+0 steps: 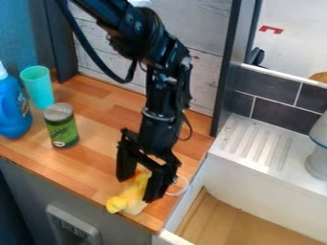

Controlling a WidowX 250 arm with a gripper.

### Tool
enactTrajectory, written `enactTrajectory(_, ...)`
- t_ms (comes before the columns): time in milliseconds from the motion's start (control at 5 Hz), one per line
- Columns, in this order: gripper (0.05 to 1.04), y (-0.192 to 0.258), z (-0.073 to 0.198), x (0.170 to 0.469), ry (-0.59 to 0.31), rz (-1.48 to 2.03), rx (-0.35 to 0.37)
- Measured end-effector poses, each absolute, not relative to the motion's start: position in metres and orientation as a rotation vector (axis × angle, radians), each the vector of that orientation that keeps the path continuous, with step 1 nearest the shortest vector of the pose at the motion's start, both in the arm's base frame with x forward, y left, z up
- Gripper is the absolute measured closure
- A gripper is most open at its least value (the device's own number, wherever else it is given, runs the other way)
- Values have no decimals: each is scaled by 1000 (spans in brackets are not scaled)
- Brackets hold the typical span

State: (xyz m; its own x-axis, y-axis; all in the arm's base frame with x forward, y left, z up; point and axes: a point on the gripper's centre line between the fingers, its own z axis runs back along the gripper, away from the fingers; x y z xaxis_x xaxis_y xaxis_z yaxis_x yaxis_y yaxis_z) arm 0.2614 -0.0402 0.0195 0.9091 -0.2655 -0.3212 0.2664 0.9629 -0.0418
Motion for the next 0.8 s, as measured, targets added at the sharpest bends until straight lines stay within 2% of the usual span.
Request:
enactTrajectory(200, 133, -47, 1, 265, 360, -280, -39)
enactTrajectory(400, 357, -44, 0, 266, 386, -221, 0)
enactTrajectory(600, 448, -41, 7, 259, 388, -194, 19)
enactTrajectory(800, 461, -43, 52, 266, 287, -155, 10)
